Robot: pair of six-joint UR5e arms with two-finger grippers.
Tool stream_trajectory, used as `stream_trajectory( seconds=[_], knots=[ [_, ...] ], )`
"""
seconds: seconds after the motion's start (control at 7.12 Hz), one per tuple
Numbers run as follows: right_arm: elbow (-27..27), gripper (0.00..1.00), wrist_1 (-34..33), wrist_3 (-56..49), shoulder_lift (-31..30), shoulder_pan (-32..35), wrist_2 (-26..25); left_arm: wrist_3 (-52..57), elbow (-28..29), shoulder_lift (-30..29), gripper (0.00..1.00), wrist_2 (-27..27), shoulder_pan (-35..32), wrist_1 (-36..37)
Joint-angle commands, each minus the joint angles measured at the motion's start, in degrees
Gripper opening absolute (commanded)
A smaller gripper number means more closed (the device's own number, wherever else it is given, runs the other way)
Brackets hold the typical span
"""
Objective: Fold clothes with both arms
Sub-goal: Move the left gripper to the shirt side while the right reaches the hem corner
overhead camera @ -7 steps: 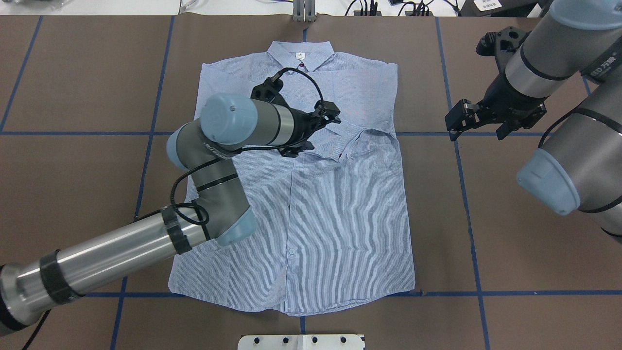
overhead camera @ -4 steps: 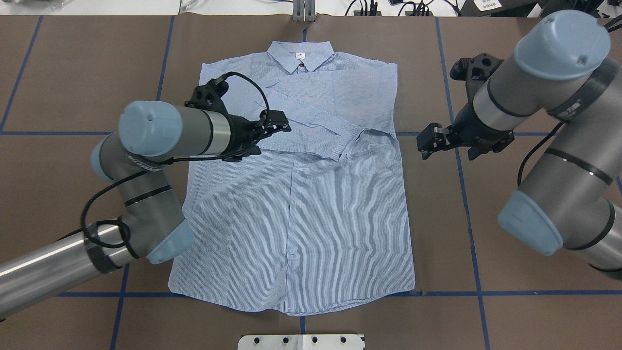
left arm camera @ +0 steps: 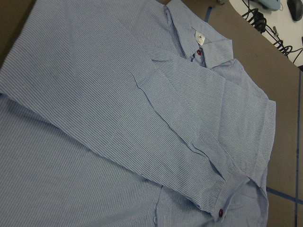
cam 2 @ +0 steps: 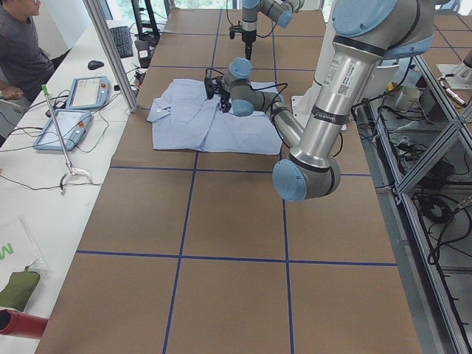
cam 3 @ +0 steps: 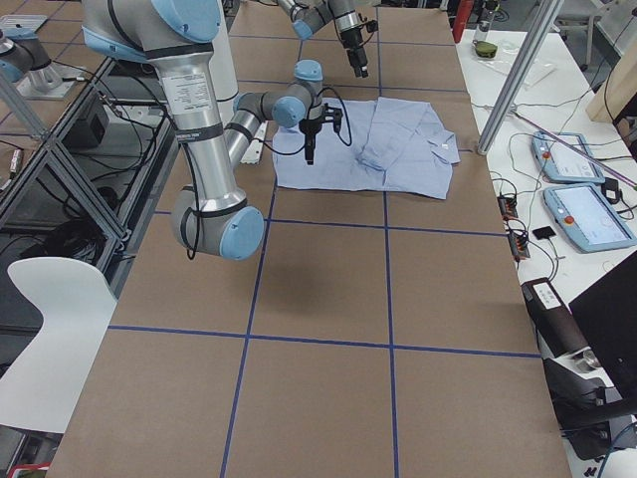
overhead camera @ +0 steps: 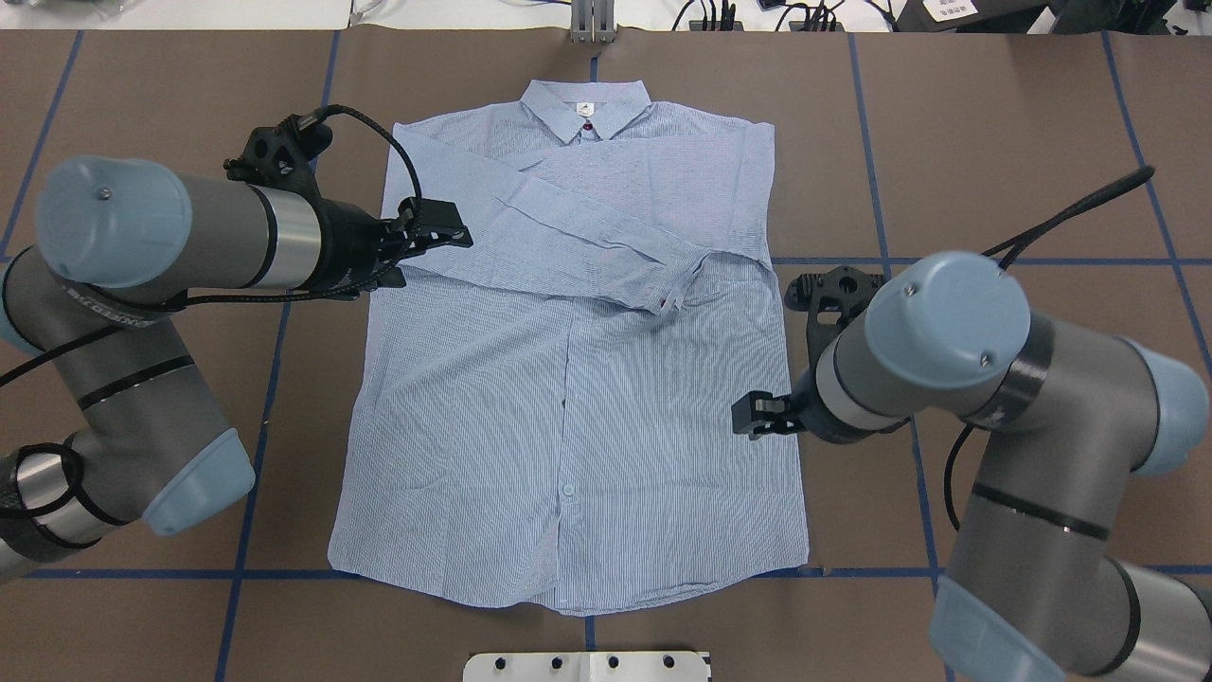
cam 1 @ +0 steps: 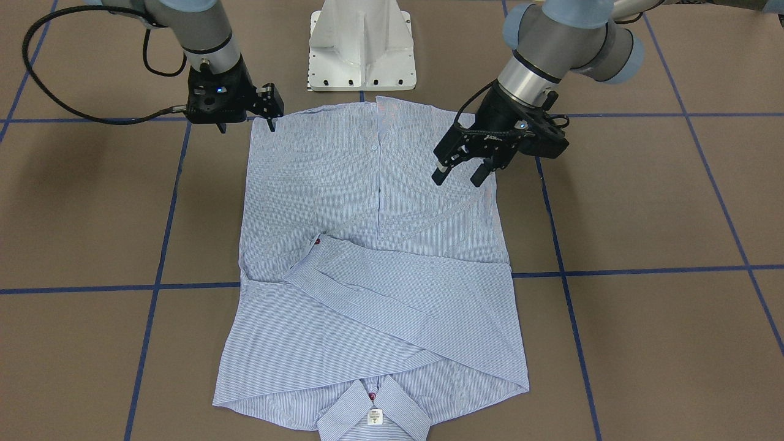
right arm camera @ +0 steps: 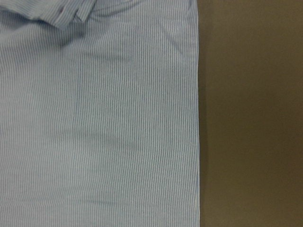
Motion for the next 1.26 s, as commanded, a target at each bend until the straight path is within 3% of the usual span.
stream_trajectory(
  seconds=[0.0, 0.28, 0.7, 1.12],
  knots=[
    [1.5, 1.0, 14.9, 9.4, -9.6, -7.1, -5.0, 0.2, -1.7, 0.5, 1.0, 0.2, -0.4, 0.3],
    [1.1, 1.0, 17.0, 9.7, -12.9, -8.6, -6.3, 0.2, -2.4, 0.6, 1.0, 0.3, -0.3, 0.4],
    [-3.2, 0.94, 16.9, 9.8, -11.3, -9.9, -6.2, 0.3, -2.0, 0.2, 1.0, 0.4, 0.2, 1.9],
    [-4.2, 0.89, 16.8, 12.4, -11.0, -12.0, -6.6, 0.3, -1.9, -0.2, 1.0, 0.4, 0.2, 2.2]
  ],
)
